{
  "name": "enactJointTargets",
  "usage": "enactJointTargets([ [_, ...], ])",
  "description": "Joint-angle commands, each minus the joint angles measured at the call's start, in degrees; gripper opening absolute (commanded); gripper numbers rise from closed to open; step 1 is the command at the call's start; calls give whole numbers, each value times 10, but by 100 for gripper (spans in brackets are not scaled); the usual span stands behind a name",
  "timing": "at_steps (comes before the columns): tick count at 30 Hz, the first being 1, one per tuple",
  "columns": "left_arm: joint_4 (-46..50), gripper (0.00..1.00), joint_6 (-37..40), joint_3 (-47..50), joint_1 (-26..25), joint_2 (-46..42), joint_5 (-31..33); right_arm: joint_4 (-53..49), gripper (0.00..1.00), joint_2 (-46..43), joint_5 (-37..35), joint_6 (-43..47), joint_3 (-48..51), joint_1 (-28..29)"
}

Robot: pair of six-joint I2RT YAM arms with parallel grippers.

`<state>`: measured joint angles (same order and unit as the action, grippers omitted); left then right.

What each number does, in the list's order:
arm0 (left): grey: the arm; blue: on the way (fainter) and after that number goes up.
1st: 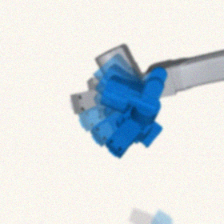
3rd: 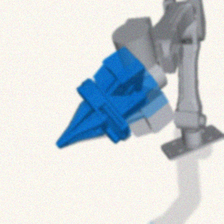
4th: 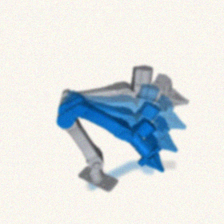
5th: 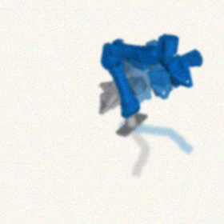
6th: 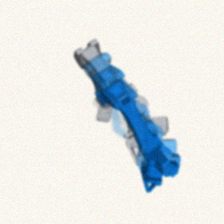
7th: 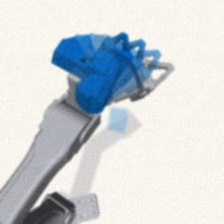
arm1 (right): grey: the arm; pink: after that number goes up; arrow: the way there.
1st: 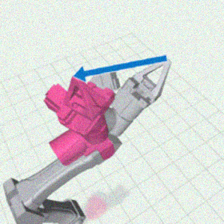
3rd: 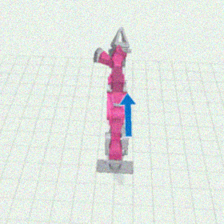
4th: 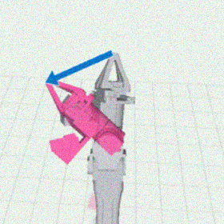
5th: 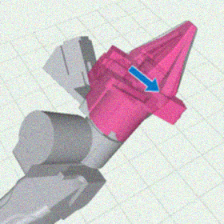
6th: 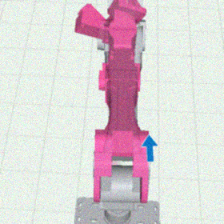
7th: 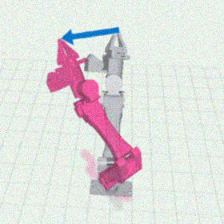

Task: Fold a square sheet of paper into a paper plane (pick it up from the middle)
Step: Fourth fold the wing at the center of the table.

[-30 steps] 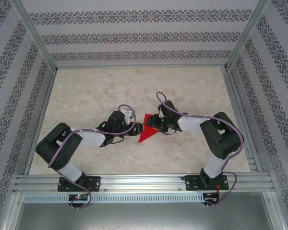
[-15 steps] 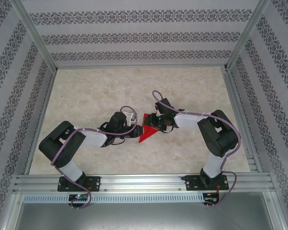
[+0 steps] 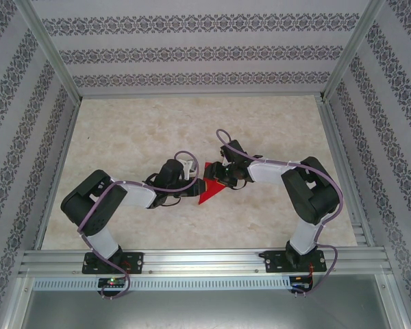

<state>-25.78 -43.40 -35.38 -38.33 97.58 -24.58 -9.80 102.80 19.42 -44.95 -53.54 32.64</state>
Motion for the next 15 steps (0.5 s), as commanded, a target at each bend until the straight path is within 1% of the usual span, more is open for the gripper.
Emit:
enactJointTargets([
  [1,31,12,13,-17,-4,3,21,-43,60,41,-39,15,30,3],
  [7,57,11,23,-22,-4,5,29,-14,64,26,-7,22,37,-5],
  [15,77,10,30,-29,-4,10,37,37,64,2,18,28,68,-19],
])
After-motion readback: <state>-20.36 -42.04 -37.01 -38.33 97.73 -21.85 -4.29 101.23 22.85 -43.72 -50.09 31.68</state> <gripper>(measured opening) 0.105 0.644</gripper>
